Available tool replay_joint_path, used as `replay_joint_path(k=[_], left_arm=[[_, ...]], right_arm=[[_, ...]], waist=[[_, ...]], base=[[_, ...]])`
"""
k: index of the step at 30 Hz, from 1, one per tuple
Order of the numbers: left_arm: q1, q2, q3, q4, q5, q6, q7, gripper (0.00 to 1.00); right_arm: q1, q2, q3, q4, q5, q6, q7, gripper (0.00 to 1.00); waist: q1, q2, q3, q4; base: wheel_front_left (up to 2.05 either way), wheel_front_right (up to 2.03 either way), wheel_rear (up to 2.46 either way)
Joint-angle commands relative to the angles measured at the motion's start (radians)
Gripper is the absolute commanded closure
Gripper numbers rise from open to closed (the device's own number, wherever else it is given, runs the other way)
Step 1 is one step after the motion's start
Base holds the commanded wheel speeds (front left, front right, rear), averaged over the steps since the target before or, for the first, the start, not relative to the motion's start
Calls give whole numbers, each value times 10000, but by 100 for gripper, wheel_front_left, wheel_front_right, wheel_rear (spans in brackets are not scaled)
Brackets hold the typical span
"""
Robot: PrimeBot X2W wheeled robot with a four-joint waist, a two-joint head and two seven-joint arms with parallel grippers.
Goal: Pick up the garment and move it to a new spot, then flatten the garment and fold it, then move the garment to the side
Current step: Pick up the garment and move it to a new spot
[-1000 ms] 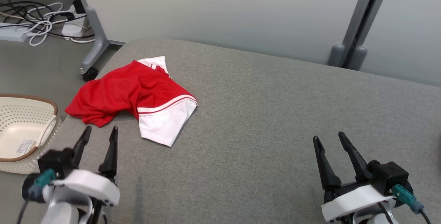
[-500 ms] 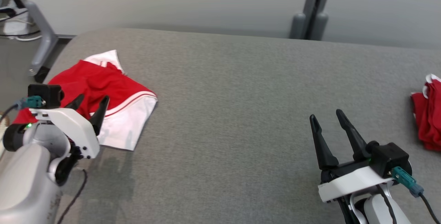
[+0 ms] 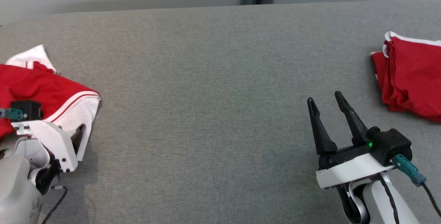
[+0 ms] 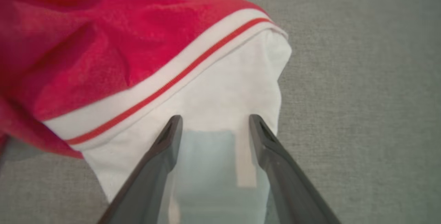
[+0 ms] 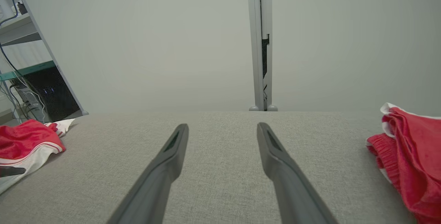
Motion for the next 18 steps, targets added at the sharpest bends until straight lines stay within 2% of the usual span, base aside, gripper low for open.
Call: replay_joint_path(k=[1, 6, 11, 12, 13, 14, 18], left_arm=[[-97, 34, -162, 285, -154, -4, 130, 0], [25, 15, -926, 824, -652, -2, 767, 0], [-49, 107, -1465, 936, -1089, -2, 719, 0], [-46, 104, -1586, 887, -1174, -2, 745, 10], [-46, 131, -1708, 820, -1262, -2, 750, 72], [-58, 163, -1815, 753, -1374, -4, 689, 100], [-116, 308, -2200, 580, -1726, -4, 483, 100]], right_arm=[[-79, -49, -25, -58, -71, 1, -47, 0], [-86, -45, -95, -123, -109, 1, -47, 0], [-65, -47, -127, -120, -89, 1, -48, 0], [-54, -47, -133, -116, -81, 1, -48, 0], [-39, -48, -140, -110, -71, 1, -48, 0], [-24, -47, -146, -104, -59, 1, -48, 0], [61, -48, -167, -55, -19, 1, -48, 0]], waist=[[0, 0, 292, -313], [0, 0, 430, -478], [0, 0, 406, -503], [0, 0, 385, -496], [0, 0, 363, -485], [0, 0, 341, -468], [0, 0, 193, -374]], base=[[0, 0, 0], [0, 0, 0], [0, 0, 0], [0, 0, 0], [0, 0, 0], [0, 0, 0], [0, 0, 0]])
